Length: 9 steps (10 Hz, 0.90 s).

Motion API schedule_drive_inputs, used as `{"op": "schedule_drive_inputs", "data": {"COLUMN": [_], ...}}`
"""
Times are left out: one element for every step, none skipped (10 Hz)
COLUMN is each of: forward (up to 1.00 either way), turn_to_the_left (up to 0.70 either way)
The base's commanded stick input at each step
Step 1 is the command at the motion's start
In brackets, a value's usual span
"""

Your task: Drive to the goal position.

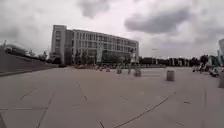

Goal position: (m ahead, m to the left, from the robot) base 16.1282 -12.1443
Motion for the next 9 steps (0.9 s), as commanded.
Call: {"op": "schedule_drive_inputs", "data": {"forward": [0.0,0.0,0.0,0.0,0.0,0.0,0.0,0.0,0.0], "turn_to_the_left": [-0.7,-0.7,-0.7,-0.7,-0.7,-0.7,-0.7,-0.7,-0.7]}}
